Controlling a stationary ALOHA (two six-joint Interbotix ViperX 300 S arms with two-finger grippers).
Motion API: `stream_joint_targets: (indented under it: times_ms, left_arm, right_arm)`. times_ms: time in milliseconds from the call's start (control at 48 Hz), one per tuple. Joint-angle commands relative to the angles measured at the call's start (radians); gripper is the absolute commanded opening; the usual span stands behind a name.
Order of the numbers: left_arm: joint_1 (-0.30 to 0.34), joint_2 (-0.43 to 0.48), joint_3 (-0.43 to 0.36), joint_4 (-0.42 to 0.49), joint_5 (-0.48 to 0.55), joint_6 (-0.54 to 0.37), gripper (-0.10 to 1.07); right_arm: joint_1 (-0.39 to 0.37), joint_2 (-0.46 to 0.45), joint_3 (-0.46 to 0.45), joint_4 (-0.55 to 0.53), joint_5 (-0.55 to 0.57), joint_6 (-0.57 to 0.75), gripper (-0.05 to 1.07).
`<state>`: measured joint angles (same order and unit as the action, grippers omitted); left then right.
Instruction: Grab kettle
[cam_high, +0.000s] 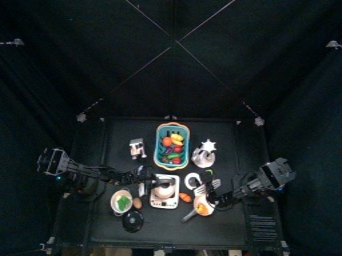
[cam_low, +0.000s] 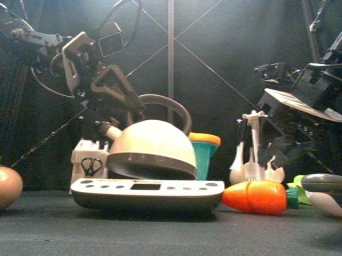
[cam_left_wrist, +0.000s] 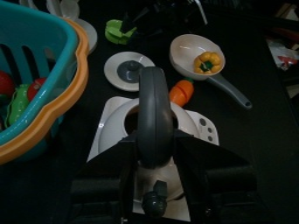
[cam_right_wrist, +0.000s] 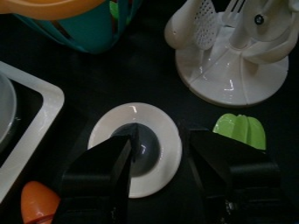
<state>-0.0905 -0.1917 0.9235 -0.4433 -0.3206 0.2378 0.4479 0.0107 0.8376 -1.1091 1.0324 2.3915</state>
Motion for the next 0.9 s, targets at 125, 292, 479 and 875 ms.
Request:
stream_joint_targets:
  times_ms: [125, 292, 479, 875]
  left_arm:
    - [0.002, -0.037, -0.002, 0.009, -0.003, 0.002, 0.67]
    - [0.003, -0.038, -0.002, 0.011, -0.003, 0.002, 0.67]
    - [0.006, -0.055, -0.002, 0.018, -0.003, 0.002, 0.67]
    - [0.017, -0.132, 0.034, 0.046, -0.009, 0.002, 0.67]
  right_arm:
    - [-0.003, -0.012, -0.014, -0.003, 0.003, 0.003, 0.79]
    - [-0.003, -0.012, -0.014, -0.003, 0.003, 0.003, 0.79]
    - [-0.003, -0.012, -0.014, -0.003, 0.003, 0.003, 0.79]
    - [-0.003, -0.012, -0.014, -0.003, 0.003, 0.003, 0.79]
